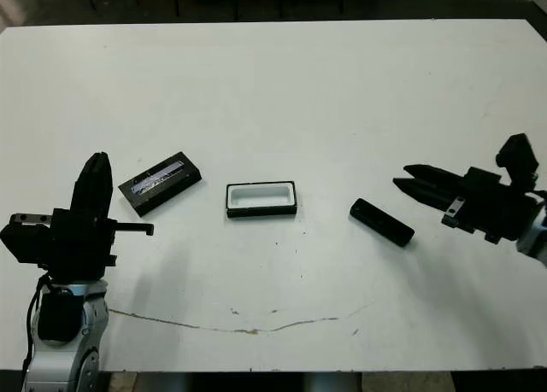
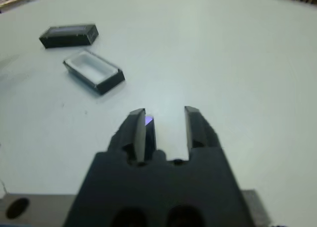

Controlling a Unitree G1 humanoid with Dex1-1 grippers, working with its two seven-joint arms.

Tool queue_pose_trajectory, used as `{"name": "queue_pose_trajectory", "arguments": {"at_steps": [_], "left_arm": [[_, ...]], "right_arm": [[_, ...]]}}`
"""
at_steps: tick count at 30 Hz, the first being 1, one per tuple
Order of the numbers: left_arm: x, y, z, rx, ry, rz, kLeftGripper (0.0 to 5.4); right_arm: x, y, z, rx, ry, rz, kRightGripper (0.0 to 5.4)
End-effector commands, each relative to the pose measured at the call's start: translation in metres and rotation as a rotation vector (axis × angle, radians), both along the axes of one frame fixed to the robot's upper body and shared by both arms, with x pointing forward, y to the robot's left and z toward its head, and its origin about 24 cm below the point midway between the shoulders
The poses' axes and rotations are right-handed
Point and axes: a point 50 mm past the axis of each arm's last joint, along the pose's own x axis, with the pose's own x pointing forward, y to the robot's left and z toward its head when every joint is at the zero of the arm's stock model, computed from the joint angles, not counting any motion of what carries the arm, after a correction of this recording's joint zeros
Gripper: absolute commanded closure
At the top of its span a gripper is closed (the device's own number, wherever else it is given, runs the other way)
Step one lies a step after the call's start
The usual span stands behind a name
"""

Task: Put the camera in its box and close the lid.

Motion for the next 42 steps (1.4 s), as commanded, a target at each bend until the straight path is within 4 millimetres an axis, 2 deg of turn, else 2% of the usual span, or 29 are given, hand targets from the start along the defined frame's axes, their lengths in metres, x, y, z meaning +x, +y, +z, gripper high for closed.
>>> {"name": "queue_pose_trajectory", "arguments": {"at_steps": [1,4,8,19,42], "left_arm": [[-0.002,0.003,-0.007,-0.003,0.035,0.014,5.4],[-0.002,0.003,-0.008,0.002,0.036,0.016,5.4],[-0.002,0.003,-0.008,0.0,0.038,0.016,5.4],[-0.003,0.004,-0.008,-0.002,0.045,0.015,5.4],[-0.003,0.005,-0.009,0.006,0.043,0.004,5.4]], "right_arm": [[-0.001,0.001,-0.016,0.01,0.046,0.042,3.21],[0.0,0.001,-0.023,0.028,0.072,0.084,2.66],[-0.001,0.004,-0.02,0.005,0.076,0.112,1.98],[-0.003,0.0,-0.027,-0.013,0.121,0.062,0.01],[-0.016,0.006,-0.06,-0.079,0.157,0.018,0.01]]}}
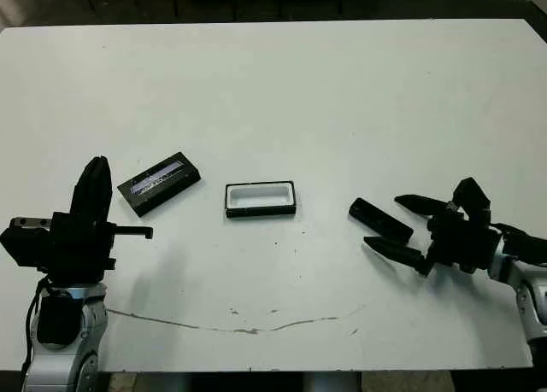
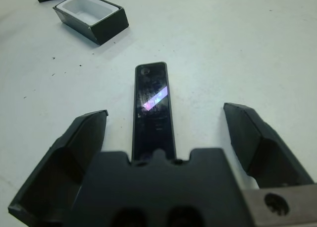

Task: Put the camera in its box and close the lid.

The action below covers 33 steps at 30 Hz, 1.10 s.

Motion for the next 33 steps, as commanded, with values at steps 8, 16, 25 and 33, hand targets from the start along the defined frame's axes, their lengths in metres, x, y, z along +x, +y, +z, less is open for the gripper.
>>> {"name": "queue_pose_trajectory", "arguments": {"at_steps": [8,16,25,33], "left_arm": [[-0.002,0.003,-0.007,0.009,0.032,0.002,5.4],[-0.002,0.004,-0.006,0.012,0.031,0.004,5.4],[-0.003,0.003,-0.006,0.011,0.027,0.006,5.4],[-0.002,0.004,-0.005,0.0,0.025,0.012,5.4]], "right_arm": [[-0.021,0.014,-0.019,-0.062,0.073,-0.087,0.44],[-0.021,0.01,-0.04,-0.056,0.02,-0.163,1.88],[-0.013,0.001,-0.035,-0.132,0.024,-0.06,3.51],[-0.013,0.005,-0.015,-0.17,0.06,-0.005,4.41]]}}
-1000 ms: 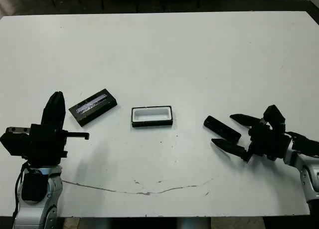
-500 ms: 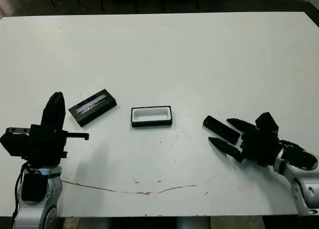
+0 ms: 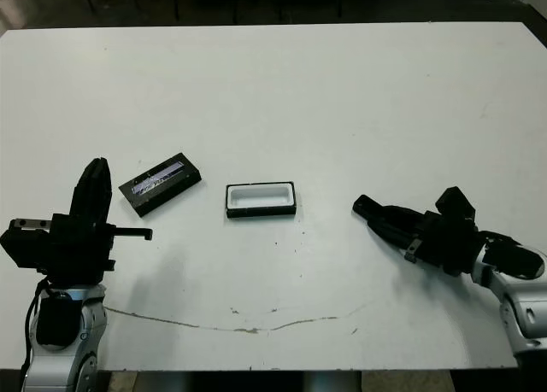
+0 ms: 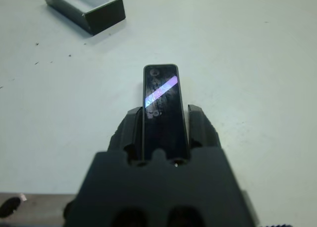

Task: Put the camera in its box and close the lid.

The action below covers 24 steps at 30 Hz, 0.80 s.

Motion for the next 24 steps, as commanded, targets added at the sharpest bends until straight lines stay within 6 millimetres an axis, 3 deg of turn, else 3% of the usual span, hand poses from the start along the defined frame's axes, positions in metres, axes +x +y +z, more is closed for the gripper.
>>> {"name": "queue_pose_trajectory", "arguments": {"at_steps": [1,7,13,19,24], "left_arm": [[0.0,0.003,-0.004,0.0,0.025,0.012,5.4],[0.001,0.003,-0.003,0.002,0.022,0.013,5.4],[0.002,0.002,-0.002,0.003,0.022,0.004,5.4],[0.001,0.0,-0.001,0.012,0.02,0.002,5.4],[0.002,-0.004,-0.002,0.011,0.024,-0.004,5.4]], "right_arm": [[-0.01,-0.006,-0.01,-0.039,0.145,-0.003,4.41],[-0.011,0.0,0.005,-0.062,0.176,0.02,4.41],[-0.003,0.0,0.004,-0.04,0.144,-0.012,4.41],[0.023,0.013,0.029,0.205,0.036,0.078,4.42],[0.054,0.042,0.07,0.213,-0.083,0.206,4.42]]}}
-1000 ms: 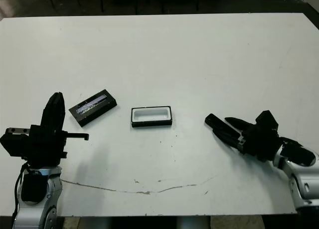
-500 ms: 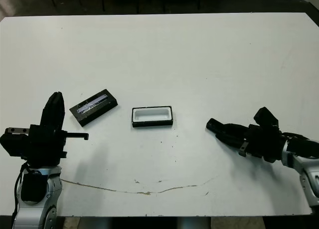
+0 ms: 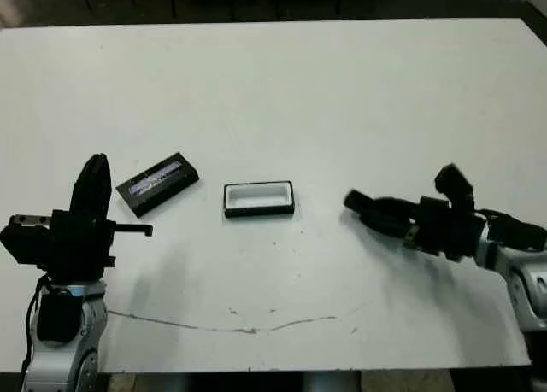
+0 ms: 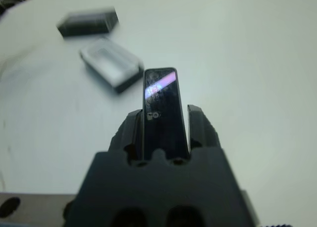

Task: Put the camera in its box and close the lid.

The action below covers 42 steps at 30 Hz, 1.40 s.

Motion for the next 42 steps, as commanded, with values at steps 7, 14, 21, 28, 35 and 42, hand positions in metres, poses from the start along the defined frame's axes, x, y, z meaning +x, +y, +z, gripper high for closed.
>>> {"name": "queue_pose_trajectory", "arguments": {"at_steps": [7,14,21,28,35,42], "left_arm": [[-0.002,-0.003,-0.008,0.006,0.036,0.007,5.4],[-0.004,-0.003,-0.008,0.007,0.03,0.025,5.4],[-0.006,-0.002,-0.009,0.001,0.034,0.028,5.4],[-0.005,-0.004,-0.011,0.0,0.036,0.028,5.4],[-0.005,-0.003,-0.012,0.004,0.033,0.026,5.4],[-0.005,-0.004,-0.012,0.002,0.035,0.023,5.4]], "right_arm": [[0.049,0.051,0.03,-0.066,-0.03,0.248,4.42],[0.069,0.084,0.026,-0.244,-0.039,0.435,4.42],[0.068,0.113,0.027,-0.396,-0.027,0.537,4.42],[0.068,0.124,0.026,-0.436,0.011,0.573,4.42],[0.065,0.131,0.026,-0.468,0.02,0.593,4.42],[0.06,0.133,0.02,-0.526,0.042,0.604,4.42]]}}
